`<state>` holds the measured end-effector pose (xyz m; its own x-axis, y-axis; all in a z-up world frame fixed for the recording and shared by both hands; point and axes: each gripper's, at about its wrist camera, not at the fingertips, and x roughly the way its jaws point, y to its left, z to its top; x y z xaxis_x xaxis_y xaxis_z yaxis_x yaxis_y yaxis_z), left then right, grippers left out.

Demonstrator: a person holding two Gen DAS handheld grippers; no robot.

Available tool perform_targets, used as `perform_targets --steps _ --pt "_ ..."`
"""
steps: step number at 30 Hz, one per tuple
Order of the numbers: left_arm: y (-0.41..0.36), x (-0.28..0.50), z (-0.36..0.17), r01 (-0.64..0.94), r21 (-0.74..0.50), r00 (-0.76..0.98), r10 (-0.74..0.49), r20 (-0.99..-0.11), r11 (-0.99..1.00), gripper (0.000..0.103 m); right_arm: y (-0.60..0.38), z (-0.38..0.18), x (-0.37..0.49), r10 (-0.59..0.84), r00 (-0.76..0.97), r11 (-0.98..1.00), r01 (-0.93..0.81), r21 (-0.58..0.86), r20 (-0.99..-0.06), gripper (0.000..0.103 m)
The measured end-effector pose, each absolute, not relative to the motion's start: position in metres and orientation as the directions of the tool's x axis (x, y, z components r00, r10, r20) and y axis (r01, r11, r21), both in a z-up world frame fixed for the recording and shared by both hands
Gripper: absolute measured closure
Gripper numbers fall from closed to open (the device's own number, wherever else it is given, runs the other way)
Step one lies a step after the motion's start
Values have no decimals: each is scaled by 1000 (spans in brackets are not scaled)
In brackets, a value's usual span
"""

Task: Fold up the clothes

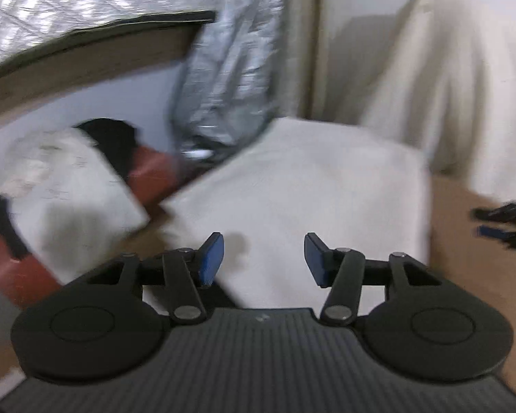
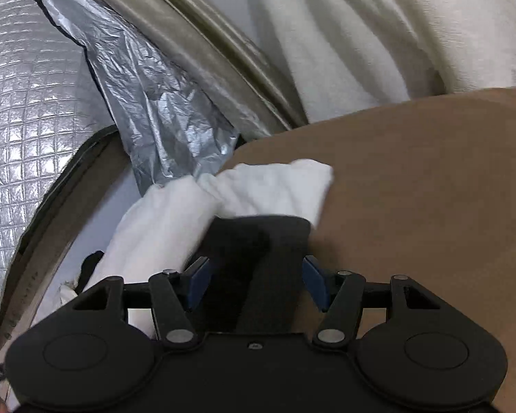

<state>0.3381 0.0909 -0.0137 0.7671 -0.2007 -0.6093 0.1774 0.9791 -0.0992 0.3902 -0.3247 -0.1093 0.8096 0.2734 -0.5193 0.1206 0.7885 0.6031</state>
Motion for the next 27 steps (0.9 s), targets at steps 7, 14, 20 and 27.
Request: perform_targets --steps 7,14,20,27 --pt "55 321 -53 151 -66 625 -147 -767 986 49 -325 -95 338 333 825 789 22 613 -457 38" --pt "43 287 -79 73 -17 600 -58 -798 997 41 -289 -56 286 332 798 925 -168 342 -504 37" --pt "21 243 -72 28 17 591 -3 -807 999 39 -270 -35 238 210 812 977 -158 142 -545 35" --pt "-7 183 -8 77 -69 716 -103 -690 995 21 -270 -16 196 294 791 955 -257 145 -536 35"
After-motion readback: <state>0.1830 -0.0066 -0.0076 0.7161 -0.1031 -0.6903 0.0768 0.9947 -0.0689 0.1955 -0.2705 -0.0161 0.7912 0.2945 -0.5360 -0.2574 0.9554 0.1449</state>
